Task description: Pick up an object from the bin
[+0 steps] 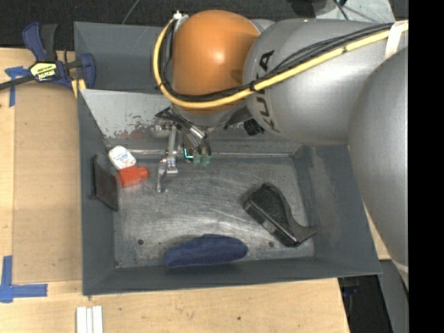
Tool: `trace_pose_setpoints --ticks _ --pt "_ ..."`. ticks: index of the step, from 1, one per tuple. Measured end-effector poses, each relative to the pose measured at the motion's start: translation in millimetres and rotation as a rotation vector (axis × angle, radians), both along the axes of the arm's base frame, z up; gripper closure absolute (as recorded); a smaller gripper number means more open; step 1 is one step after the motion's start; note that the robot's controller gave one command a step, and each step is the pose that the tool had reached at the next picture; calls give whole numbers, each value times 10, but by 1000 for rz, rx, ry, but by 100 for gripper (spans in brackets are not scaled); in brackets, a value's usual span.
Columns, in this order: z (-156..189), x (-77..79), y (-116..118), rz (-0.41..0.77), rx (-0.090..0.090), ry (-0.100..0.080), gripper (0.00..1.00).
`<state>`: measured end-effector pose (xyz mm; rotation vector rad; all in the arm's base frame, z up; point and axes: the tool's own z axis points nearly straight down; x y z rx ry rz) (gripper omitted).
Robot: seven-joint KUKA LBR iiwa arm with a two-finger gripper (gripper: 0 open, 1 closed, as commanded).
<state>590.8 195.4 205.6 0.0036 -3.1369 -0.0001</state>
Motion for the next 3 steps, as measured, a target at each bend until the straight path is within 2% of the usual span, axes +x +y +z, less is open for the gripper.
trace_pose_setpoints --ticks 1,2,3 --pt "-891 211 354 291 0 -3 0" --pt "-1194 251 430 481 3 -17 0" --pt "-1206 247 427 478 5 -17 100"
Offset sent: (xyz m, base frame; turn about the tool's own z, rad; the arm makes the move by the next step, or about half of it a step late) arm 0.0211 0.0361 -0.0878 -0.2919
